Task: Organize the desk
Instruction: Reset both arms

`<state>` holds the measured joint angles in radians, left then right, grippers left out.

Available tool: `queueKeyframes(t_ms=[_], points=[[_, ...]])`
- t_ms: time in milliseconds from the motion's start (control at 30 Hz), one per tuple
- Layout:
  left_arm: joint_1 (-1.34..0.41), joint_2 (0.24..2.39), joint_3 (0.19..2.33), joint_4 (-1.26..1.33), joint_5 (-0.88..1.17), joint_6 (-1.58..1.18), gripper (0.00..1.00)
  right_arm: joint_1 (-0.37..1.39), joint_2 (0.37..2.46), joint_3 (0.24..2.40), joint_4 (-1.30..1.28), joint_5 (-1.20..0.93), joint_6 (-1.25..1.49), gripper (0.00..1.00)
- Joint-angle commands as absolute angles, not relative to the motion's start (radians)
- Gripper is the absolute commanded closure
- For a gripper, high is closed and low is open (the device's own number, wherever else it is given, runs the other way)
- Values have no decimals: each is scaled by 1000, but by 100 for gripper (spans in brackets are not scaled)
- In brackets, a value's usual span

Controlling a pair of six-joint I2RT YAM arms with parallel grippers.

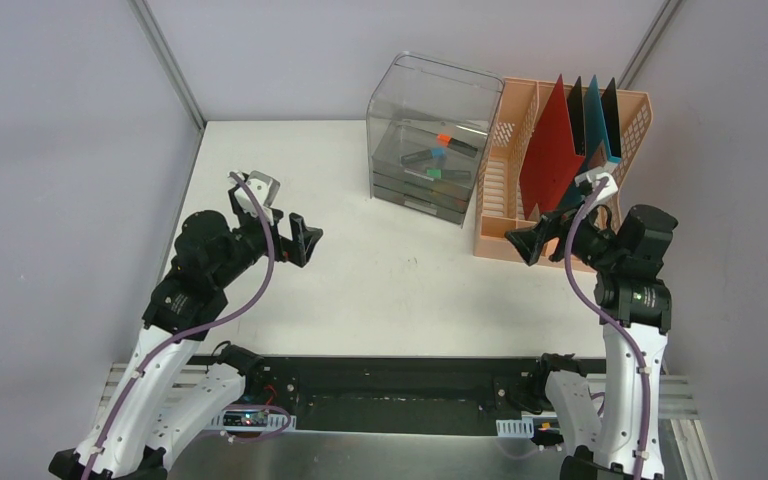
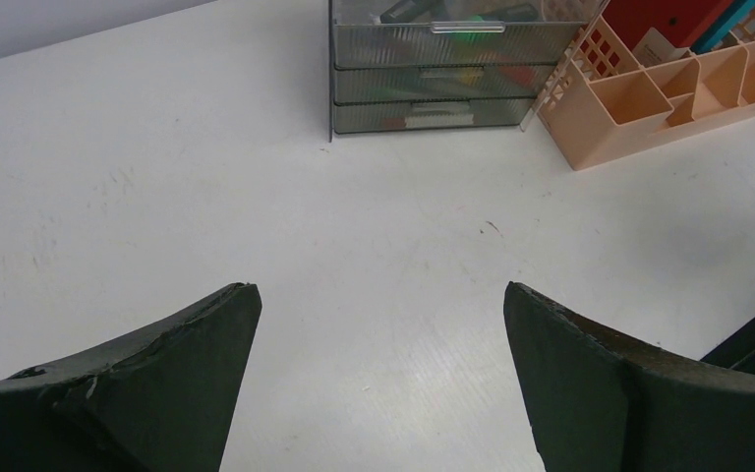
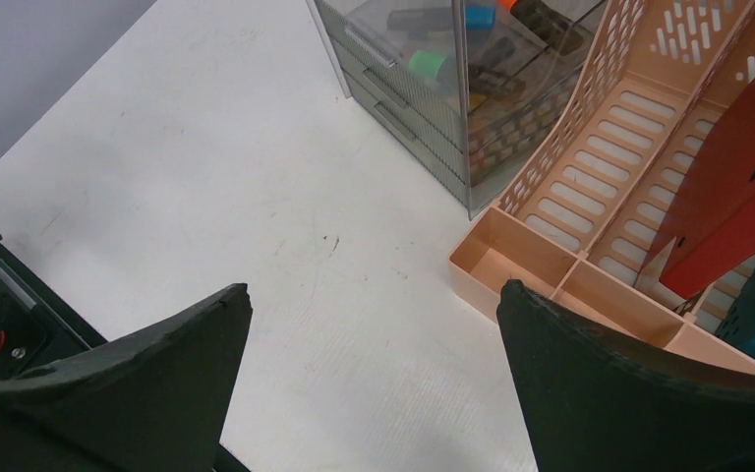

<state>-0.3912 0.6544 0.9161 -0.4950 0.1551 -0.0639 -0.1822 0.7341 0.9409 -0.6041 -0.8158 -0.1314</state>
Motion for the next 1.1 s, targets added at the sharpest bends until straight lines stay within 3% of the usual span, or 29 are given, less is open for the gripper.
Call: queueKeyframes(t_ms=[0, 1067], points=[[-385, 655, 905, -471, 126, -48, 1, -188, 700, 956, -530, -790, -64, 1], [-385, 655, 897, -474, 109, -46, 1, -188, 681, 965, -541, -798, -82, 0]])
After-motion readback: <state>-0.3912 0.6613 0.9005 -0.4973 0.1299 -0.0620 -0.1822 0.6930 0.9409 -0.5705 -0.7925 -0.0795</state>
